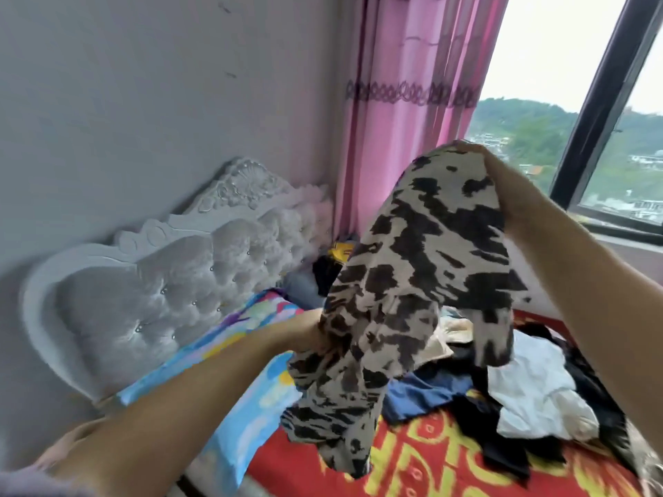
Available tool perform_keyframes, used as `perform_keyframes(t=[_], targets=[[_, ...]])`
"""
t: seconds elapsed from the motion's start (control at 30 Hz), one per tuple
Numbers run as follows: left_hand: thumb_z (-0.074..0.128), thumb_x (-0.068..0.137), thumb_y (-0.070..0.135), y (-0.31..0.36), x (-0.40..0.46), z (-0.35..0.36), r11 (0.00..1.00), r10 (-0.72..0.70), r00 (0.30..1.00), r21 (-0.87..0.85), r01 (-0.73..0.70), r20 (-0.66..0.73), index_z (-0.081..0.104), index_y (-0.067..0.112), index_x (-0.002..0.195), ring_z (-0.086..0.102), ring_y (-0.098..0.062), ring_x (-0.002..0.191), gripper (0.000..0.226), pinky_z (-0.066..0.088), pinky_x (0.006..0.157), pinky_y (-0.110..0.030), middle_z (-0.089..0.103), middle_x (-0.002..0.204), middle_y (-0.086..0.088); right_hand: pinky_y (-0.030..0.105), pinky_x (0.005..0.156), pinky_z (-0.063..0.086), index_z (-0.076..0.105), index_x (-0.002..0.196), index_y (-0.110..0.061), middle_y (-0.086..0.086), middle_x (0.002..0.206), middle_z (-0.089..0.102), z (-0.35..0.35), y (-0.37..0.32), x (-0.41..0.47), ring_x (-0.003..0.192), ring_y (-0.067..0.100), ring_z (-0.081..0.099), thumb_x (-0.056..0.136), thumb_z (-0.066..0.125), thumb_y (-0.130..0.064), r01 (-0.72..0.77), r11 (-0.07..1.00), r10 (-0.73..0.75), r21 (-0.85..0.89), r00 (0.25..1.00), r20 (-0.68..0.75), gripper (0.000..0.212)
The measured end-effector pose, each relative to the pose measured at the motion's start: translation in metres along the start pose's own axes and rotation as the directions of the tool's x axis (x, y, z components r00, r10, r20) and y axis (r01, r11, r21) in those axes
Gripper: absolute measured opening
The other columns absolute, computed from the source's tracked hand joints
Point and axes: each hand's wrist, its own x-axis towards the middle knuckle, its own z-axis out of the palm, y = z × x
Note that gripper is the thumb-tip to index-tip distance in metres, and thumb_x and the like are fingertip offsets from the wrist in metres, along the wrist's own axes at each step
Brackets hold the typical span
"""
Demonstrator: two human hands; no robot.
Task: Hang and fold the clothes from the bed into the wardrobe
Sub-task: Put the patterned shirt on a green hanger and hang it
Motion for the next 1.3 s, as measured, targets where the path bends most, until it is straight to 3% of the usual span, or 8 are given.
perform_keyframes(t=[0.17, 0.37, 0.53, 0.63, 0.73, 0.87, 1.17, 1.3], targets=[[0.057, 0.095, 0.033, 0.014, 0.01, -0.004, 0.776, -0.348, 0.878, -0.626, 0.073, -0.329, 0.065, 0.009, 0.075, 0.06, -0.014, 0.069, 0.032, 0.045, 0.058, -0.021, 0.066, 0.074, -0.004, 0.022, 0.058, 0.053, 0.059, 0.092, -0.014, -0.004, 0.072, 0.066, -0.08, 0.005, -0.026, 0.066, 0.01, 0.064, 0.095, 0.05, -0.017, -0.029, 0.991, 0.075, 0.13, 0.927, -0.367, 0.01], [0.064, 0.09, 0.03, 0.06, -0.009, -0.061, 0.761, -0.285, 0.814, -0.636, -0.13, -0.507, 0.071, 0.009, 0.084, 0.068, -0.008, 0.064, 0.023, 0.05, 0.055, -0.017, 0.073, 0.071, 0.002, 0.024, 0.058, 0.055, 0.066, 0.096, -0.011, 0.002, 0.082, 0.071, -0.157, 0.049, -0.051, 0.067, 0.013, 0.067, 0.097, 0.053, -0.036, -0.25, 0.957, 0.288, 0.147, 0.753, -0.592, 0.028], [0.059, 0.092, 0.033, 0.089, -0.039, -0.078, 0.667, -0.365, 0.825, -0.74, -0.093, -0.433, 0.069, 0.005, 0.097, 0.069, -0.018, 0.077, 0.029, 0.054, 0.069, -0.027, 0.071, 0.094, -0.012, 0.036, 0.081, 0.053, 0.066, 0.1, -0.005, 0.006, 0.082, 0.066, -0.175, 0.07, -0.052, 0.075, 0.024, 0.062, 0.093, 0.059, -0.036, -0.498, 0.817, 0.217, -0.29, 0.732, -0.646, 0.033], [0.049, 0.099, 0.03, 0.107, -0.056, -0.076, 0.452, -0.395, 0.854, -0.881, -0.14, -0.338, 0.066, 0.005, 0.104, 0.068, -0.021, 0.085, 0.03, 0.055, 0.078, -0.031, 0.071, 0.096, -0.011, 0.034, 0.071, 0.052, 0.062, 0.114, 0.006, 0.017, 0.09, 0.067, -0.141, 0.073, -0.058, 0.073, 0.028, 0.062, 0.094, 0.055, -0.012, -0.413, 0.742, 0.169, -0.528, 0.878, -0.449, 0.028], [0.044, 0.1, 0.021, 0.129, -0.071, -0.068, 0.38, -0.403, 0.859, -0.912, -0.157, -0.316, 0.063, 0.005, 0.099, 0.064, -0.02, 0.082, 0.025, 0.051, 0.083, -0.03, 0.067, 0.091, -0.01, 0.027, 0.097, 0.047, 0.035, 0.145, -0.013, 0.011, 0.139, 0.049, -0.076, 0.066, -0.071, 0.116, 0.025, 0.056, 0.091, 0.063, -0.02, -0.217, 0.802, 0.253, -0.557, 0.967, -0.012, 0.061], [0.036, 0.101, 0.011, 0.152, -0.095, -0.053, 0.433, -0.404, 0.87, -0.897, -0.091, -0.283, 0.057, 0.007, 0.084, 0.058, -0.016, 0.067, 0.027, 0.051, 0.061, -0.023, 0.059, 0.077, -0.008, 0.024, 0.112, 0.026, -0.007, 0.151, -0.038, -0.019, 0.146, 0.021, 0.025, 0.057, -0.097, 0.137, 0.001, 0.024, 0.081, 0.067, -0.046, 0.085, 0.79, 0.338, -0.607, 0.766, 0.547, 0.102], [0.036, 0.101, 0.015, 0.162, -0.206, -0.067, 0.301, -0.554, 0.725, -0.911, -0.283, -0.408, 0.049, 0.009, 0.066, 0.054, -0.015, 0.053, 0.037, 0.047, 0.059, -0.024, 0.053, 0.058, -0.003, 0.02, 0.082, 0.053, 0.062, 0.11, -0.009, 0.008, 0.104, 0.069, 0.141, 0.051, -0.118, 0.087, 0.01, 0.066, 0.096, 0.056, -0.017, 0.065, 0.931, 0.209, -0.359, 0.711, 0.671, 0.017], [0.035, 0.099, 0.005, 0.164, -0.273, -0.072, 0.334, -0.576, 0.582, -0.815, -0.474, -0.574, 0.054, 0.004, 0.075, 0.058, -0.023, 0.075, 0.03, 0.046, 0.074, -0.031, 0.056, 0.076, -0.011, 0.035, 0.075, 0.05, 0.06, 0.106, -0.002, 0.014, 0.097, 0.064, 0.206, 0.052, -0.147, 0.085, 0.024, 0.06, 0.078, 0.067, -0.032, -0.138, 0.944, 0.322, -0.3, 0.592, 0.739, 0.042]])
